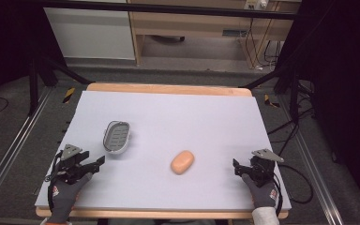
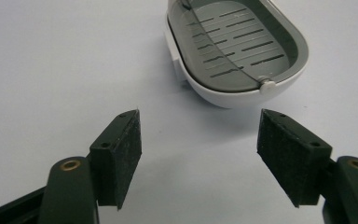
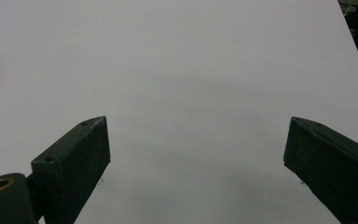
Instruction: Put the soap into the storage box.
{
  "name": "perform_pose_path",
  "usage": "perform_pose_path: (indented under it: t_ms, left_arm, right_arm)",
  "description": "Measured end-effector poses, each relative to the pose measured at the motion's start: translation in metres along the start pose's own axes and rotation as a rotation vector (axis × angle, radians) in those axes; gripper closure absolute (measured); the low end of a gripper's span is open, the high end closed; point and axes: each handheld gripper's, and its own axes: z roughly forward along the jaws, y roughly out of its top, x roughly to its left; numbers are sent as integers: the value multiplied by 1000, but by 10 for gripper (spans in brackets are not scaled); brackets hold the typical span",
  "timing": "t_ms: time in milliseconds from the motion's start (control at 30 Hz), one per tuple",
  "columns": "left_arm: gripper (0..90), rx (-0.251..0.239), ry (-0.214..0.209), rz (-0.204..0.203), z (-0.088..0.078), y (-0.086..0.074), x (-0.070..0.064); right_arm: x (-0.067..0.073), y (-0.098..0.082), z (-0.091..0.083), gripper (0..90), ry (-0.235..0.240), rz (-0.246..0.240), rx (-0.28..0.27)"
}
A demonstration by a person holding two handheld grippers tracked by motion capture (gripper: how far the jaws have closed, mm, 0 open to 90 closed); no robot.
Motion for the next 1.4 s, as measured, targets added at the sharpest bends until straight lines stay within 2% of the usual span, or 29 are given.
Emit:
perform_pose_path:
  t_ms: [167, 400, 433, 600, 1033, 1233, 1267, 1400]
  left_arm:
    - [311, -4, -21, 6, -2, 2, -7]
    - [325, -16, -51, 22, -6, 5, -20]
    - [326, -21, -58, 26, -6, 6, -23]
    - [329, -22, -66, 32, -7, 7, -28]
    - [339, -21, -80, 52, -6, 9, -43]
    - [344, -17, -101, 71, -3, 10, -53]
    - [345, -13, -107, 84, -3, 11, -56]
    - [346, -19, -119, 83, -2, 12, -62]
  right_arm:
    - [0, -1, -4, 74, 7, 6, -14]
    - [4, -2, -5, 73, 11, 2, -5]
    - [5, -2, -5, 72, 25, 9, -9]
    - [10, -1, -6, 73, 39, -1, -7]
    - [14, -1, -7, 74, 34, -12, -19]
    - [16, 0, -7, 73, 39, -17, -15]
    - [17, 0, -7, 73, 38, -18, -14]
    - [18, 0, -7, 71, 38, -22, -10]
